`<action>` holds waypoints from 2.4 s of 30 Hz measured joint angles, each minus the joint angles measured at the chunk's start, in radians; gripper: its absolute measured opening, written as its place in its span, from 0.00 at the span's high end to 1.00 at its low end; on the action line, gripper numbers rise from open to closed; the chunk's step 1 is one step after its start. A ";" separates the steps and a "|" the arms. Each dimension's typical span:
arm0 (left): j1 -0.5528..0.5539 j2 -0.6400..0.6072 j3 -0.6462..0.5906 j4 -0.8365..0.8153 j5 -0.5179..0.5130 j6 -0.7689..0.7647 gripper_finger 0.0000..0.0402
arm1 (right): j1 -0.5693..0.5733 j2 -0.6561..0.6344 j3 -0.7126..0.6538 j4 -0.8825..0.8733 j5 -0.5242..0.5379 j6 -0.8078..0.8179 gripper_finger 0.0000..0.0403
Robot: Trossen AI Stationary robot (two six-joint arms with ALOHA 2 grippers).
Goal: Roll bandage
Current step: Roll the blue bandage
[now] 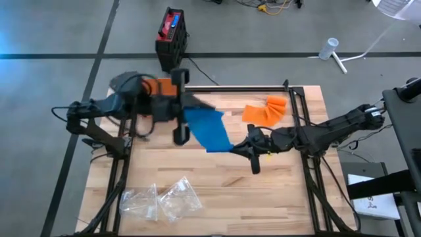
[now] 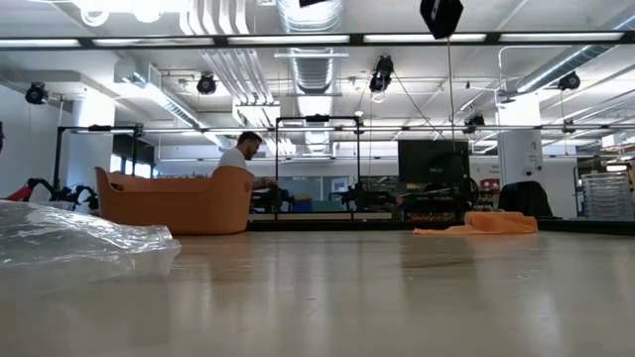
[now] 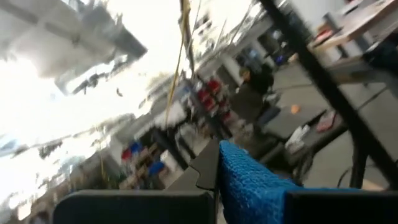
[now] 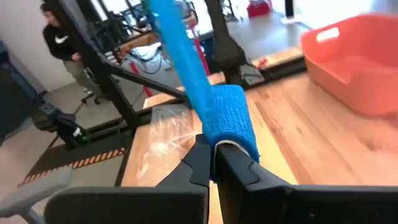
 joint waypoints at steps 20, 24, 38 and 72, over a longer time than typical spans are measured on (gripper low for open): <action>0.182 0.005 -0.009 -0.103 -0.244 -0.042 1.00 | 0.038 0.019 -0.004 0.123 -0.344 -0.066 0.99; 0.244 0.000 -0.074 -0.113 -0.243 -0.098 1.00 | 0.074 -0.012 -0.003 0.136 -0.363 -0.104 0.99; 0.262 -0.118 -0.462 -0.036 -0.247 -0.277 1.00 | 0.108 -0.125 0.008 0.142 -0.367 -0.244 0.99; 0.028 -0.193 -0.786 0.210 0.041 -0.537 0.27 | 0.108 -0.124 0.111 0.116 0.001 -0.845 0.99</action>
